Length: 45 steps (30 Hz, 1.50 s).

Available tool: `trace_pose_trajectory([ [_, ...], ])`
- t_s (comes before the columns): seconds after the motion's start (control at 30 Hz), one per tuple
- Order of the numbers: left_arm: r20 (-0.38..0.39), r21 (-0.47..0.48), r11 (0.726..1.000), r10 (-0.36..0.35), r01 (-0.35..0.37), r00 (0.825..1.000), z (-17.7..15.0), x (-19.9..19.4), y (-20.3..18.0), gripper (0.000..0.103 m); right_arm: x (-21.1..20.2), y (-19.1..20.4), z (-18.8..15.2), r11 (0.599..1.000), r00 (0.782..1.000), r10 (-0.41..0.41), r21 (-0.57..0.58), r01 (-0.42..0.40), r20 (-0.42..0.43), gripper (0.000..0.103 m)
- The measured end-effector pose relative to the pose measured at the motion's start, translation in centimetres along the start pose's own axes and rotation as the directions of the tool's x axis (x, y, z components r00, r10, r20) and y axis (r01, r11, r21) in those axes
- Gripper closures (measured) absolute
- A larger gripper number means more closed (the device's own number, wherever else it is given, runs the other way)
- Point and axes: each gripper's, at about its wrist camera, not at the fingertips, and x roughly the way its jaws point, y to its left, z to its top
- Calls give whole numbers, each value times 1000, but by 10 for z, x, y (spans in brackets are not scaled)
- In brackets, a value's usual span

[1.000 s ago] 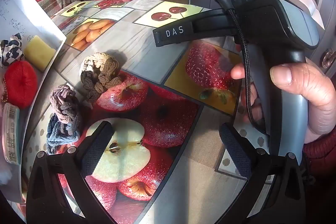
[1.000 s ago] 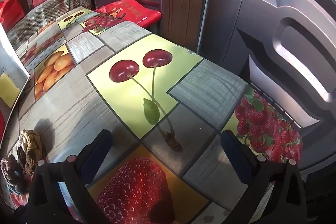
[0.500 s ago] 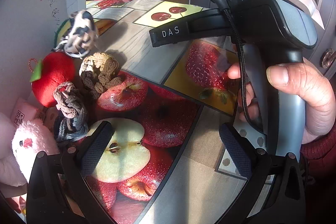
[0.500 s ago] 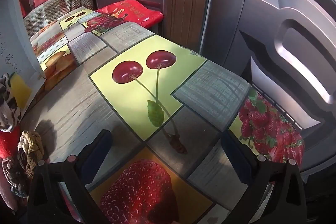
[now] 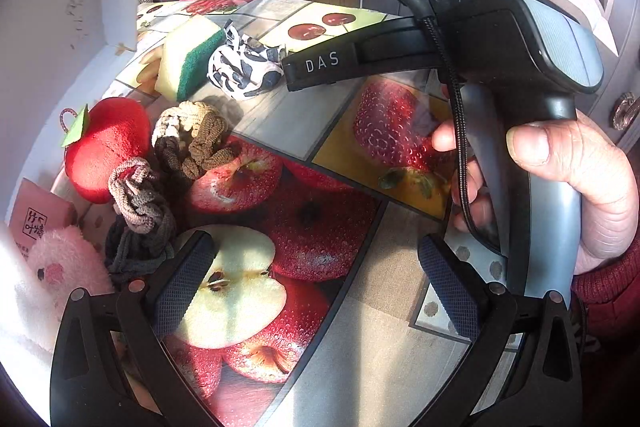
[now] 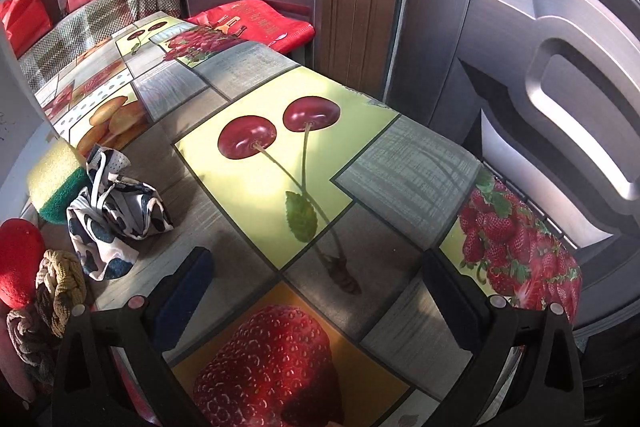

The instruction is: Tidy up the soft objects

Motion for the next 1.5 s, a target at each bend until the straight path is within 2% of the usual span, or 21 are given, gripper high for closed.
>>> trace_pose_trajectory([
  [1.5, 0, 0, 1000, 0, 0, 1000, 0, 0, 0, 1, -1, 6, -2, 1000, 1000, 0, -9, 0, 3, 0],
])
